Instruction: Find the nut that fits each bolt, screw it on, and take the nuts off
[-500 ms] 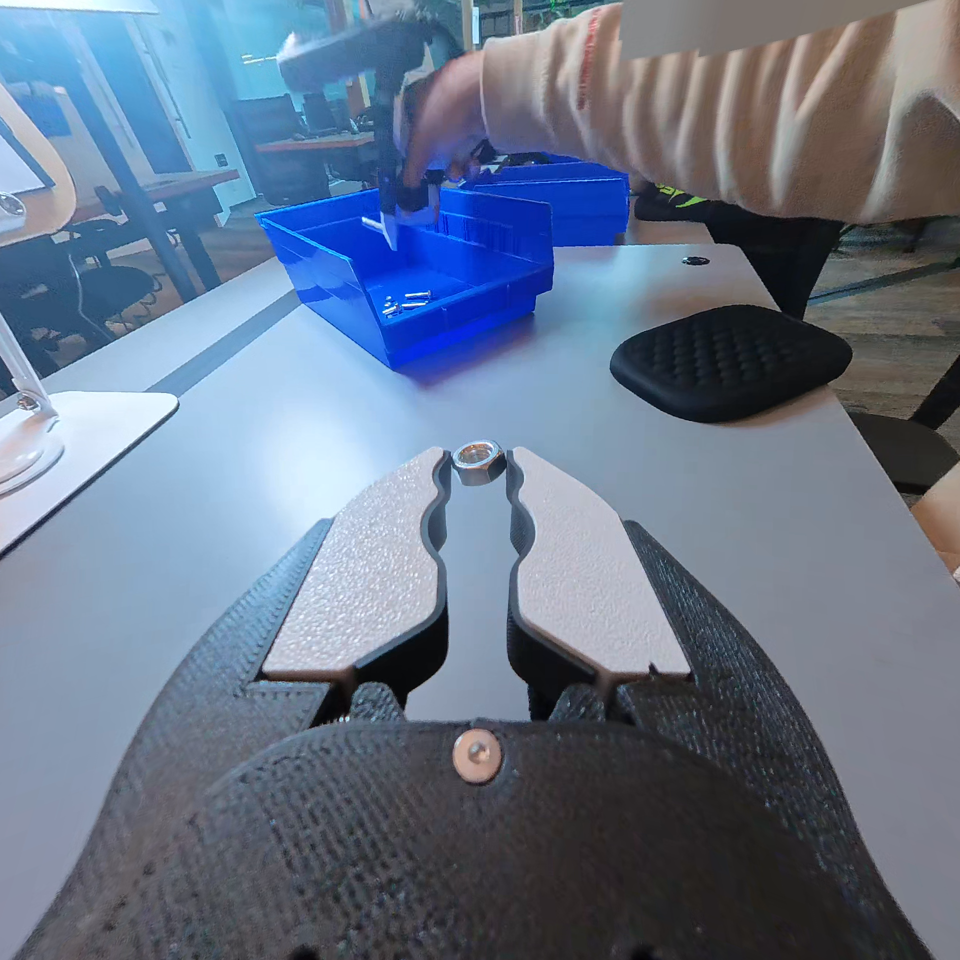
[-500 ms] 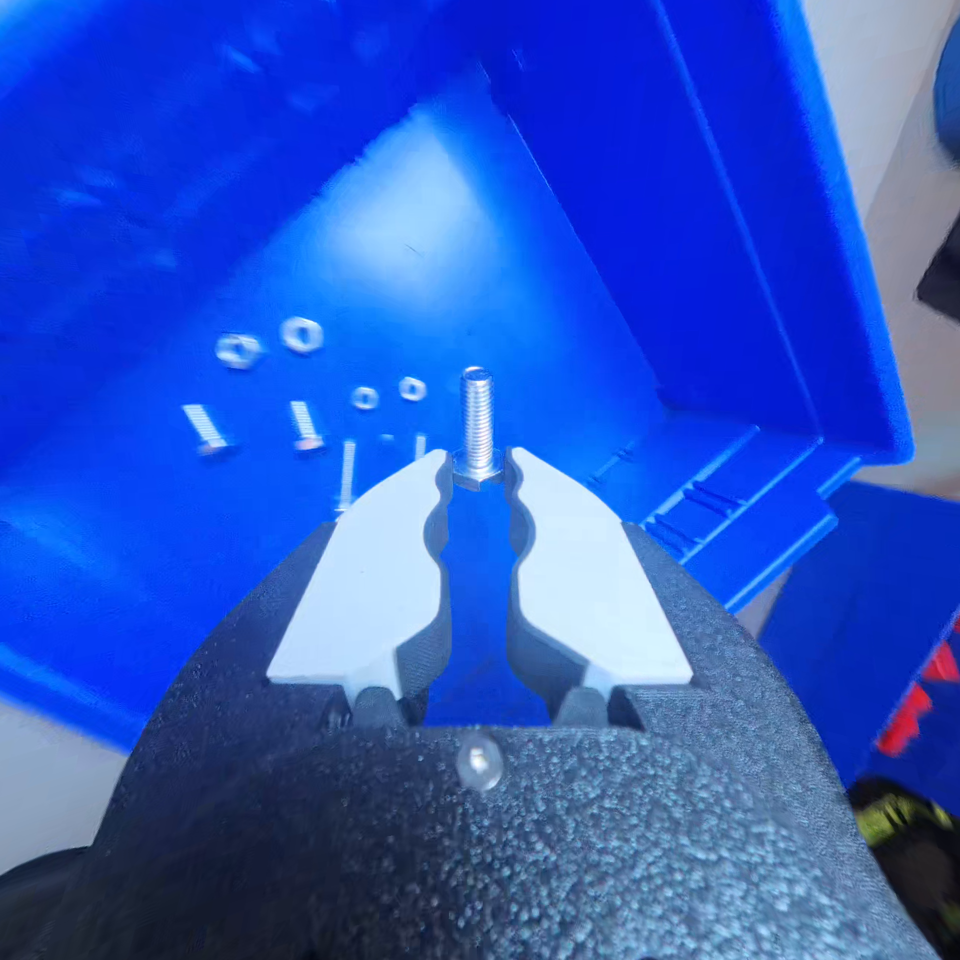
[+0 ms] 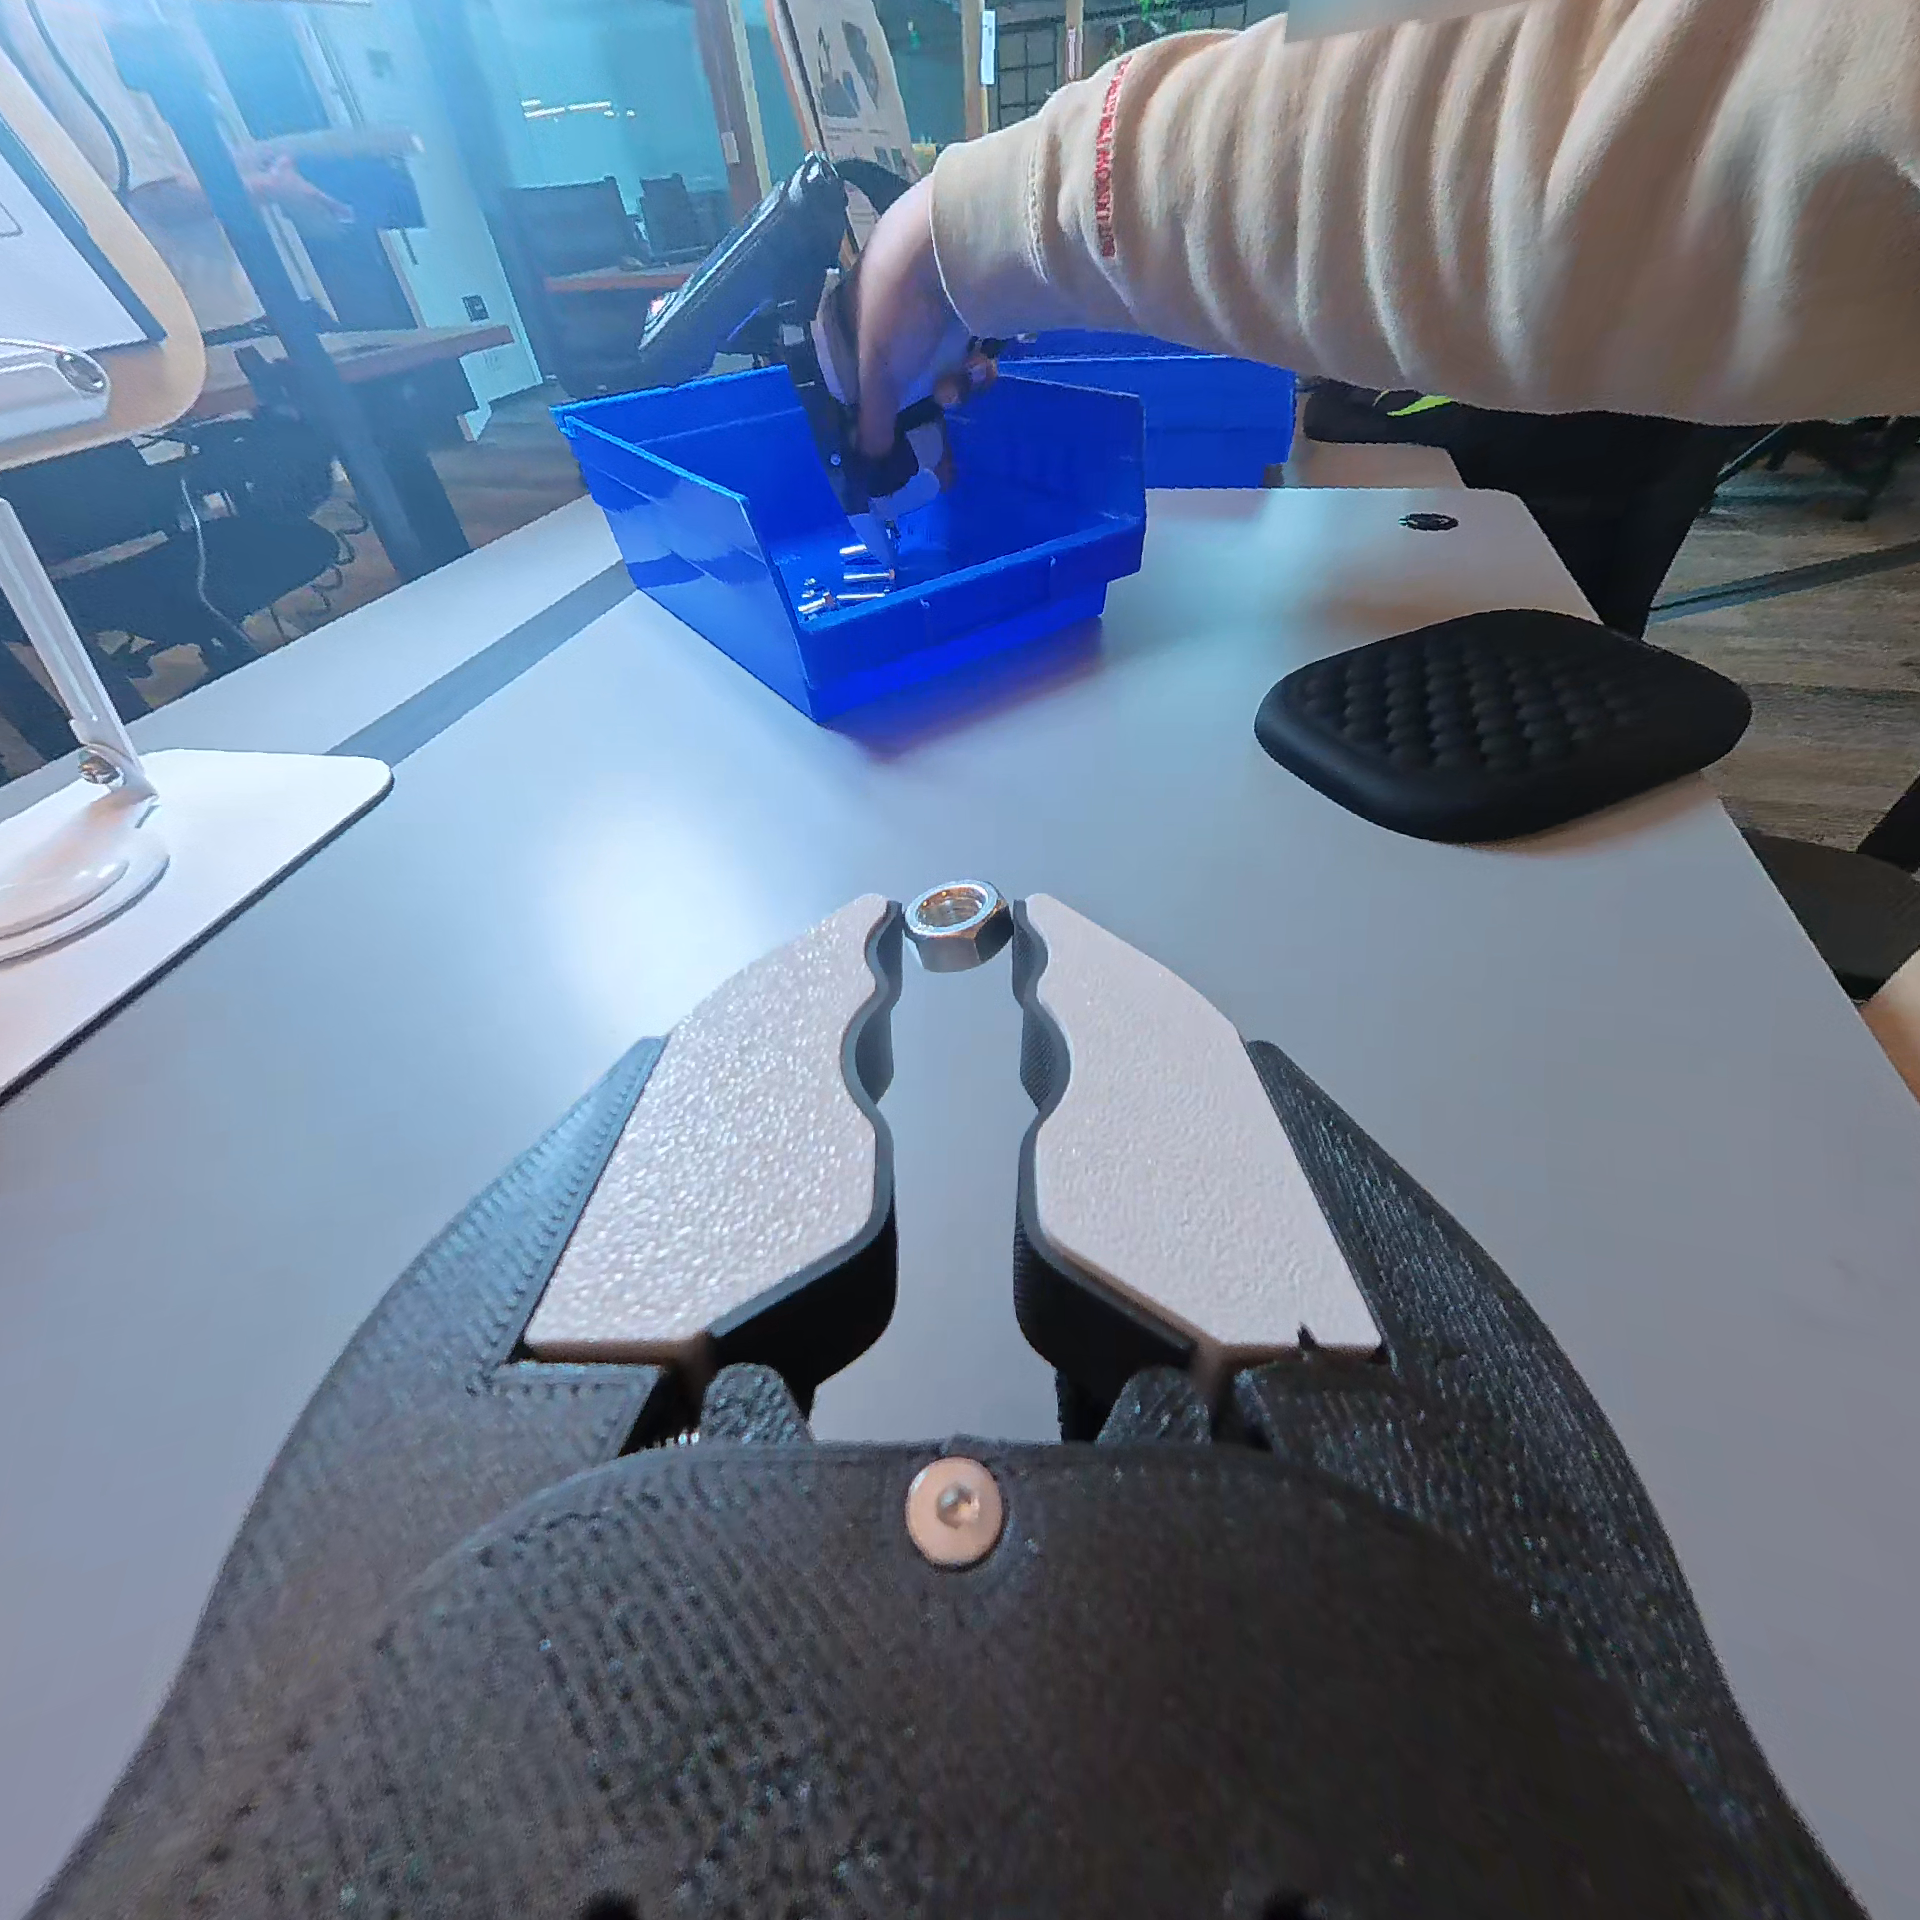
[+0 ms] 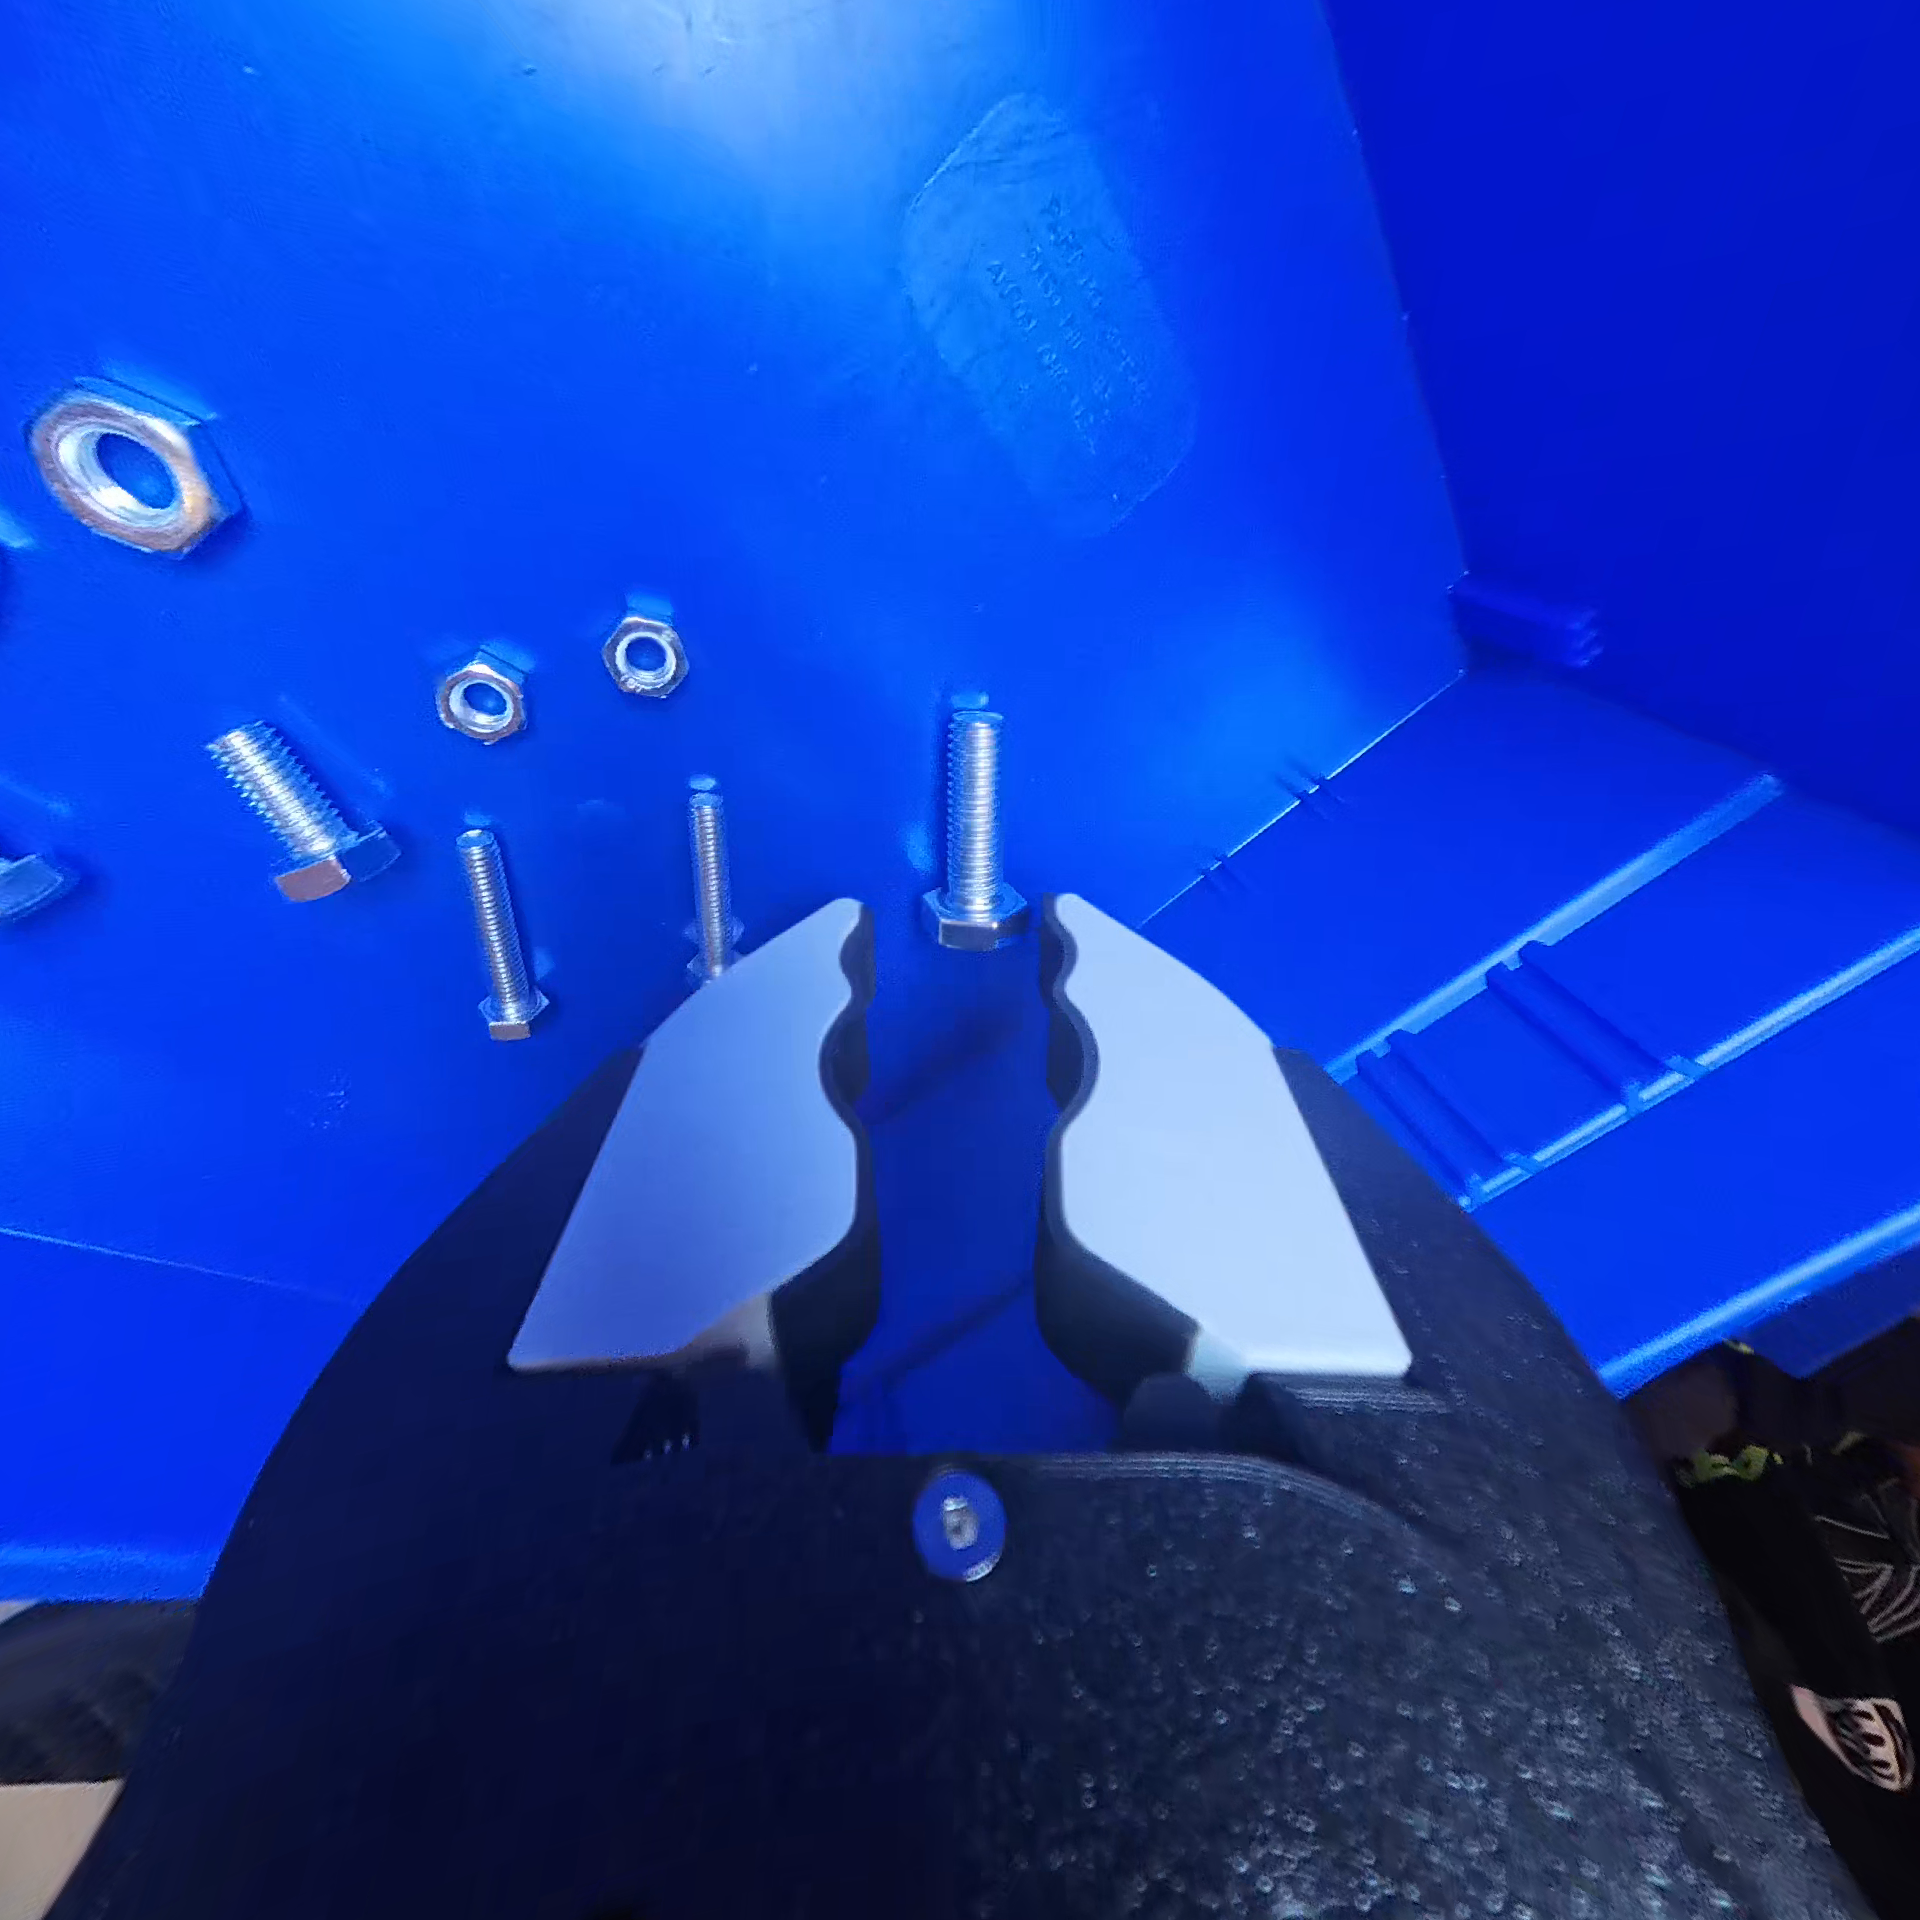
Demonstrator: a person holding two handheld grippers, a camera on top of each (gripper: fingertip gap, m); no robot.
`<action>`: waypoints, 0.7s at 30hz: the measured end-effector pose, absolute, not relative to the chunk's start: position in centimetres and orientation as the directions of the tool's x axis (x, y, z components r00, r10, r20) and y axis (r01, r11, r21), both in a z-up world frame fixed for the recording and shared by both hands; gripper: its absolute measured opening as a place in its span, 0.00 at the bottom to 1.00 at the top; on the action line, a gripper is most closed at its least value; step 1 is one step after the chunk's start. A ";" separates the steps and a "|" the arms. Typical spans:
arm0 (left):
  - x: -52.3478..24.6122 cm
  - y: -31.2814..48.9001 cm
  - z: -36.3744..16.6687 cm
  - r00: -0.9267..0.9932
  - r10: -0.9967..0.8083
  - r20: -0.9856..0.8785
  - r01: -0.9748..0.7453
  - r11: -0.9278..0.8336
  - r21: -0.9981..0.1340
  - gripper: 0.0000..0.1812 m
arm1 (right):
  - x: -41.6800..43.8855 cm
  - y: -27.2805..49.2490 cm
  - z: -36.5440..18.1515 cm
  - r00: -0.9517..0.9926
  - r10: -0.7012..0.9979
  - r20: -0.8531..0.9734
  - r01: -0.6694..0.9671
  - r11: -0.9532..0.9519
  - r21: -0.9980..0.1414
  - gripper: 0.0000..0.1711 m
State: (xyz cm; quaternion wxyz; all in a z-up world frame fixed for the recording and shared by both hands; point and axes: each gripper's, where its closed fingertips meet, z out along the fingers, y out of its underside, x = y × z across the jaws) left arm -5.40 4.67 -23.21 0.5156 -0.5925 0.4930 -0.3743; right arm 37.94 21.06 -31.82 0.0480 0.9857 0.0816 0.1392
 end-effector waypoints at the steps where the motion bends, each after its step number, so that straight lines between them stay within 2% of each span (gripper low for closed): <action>1: -5.4 4.7 -23.1 0.235 -0.970 -0.068 -0.196 0.021 -0.980 0.11 | 38.0 21.4 -31.3 0.943 0.183 0.279 0.163 -0.982 0.093 0.21; 3: -5.5 4.7 -22.9 0.241 -0.968 -0.073 -0.190 0.027 -0.981 0.11 | 37.4 22.9 -29.4 0.932 0.204 0.300 0.219 -0.976 -0.017 0.22; 6: -5.6 4.8 -22.7 0.251 -0.964 -0.085 -0.182 0.039 -0.983 0.11 | 32.6 25.5 -24.8 0.923 0.279 0.265 0.355 -0.882 -0.309 0.22; 9: -5.7 5.0 -22.5 0.276 -0.953 -0.121 -0.191 0.069 -0.979 0.11 | 22.8 24.8 -19.5 0.880 0.449 0.157 0.444 -0.655 -0.611 0.22; 11: -5.7 5.1 -22.3 0.296 -0.941 -0.162 -0.208 0.102 -0.973 0.11 | 15.7 21.8 -16.7 0.808 0.582 0.097 0.448 -0.499 -0.742 0.22; 15: -5.9 5.5 -22.2 0.354 -0.897 -0.265 -0.273 0.172 -0.946 0.11 | 3.9 13.5 -15.0 0.629 0.777 0.017 0.417 -0.319 -0.851 0.22; 18: -5.9 5.5 -22.1 0.380 -0.857 -0.348 -0.327 0.227 -0.917 0.11 | -2.0 8.7 -16.3 0.535 0.845 -0.002 0.422 -0.269 -0.866 0.20; 21: -5.9 5.7 -22.3 0.398 -0.807 -0.436 -0.397 0.277 -0.875 0.11 | -5.4 6.4 -18.4 0.505 0.862 -0.048 0.428 -0.299 -0.853 0.20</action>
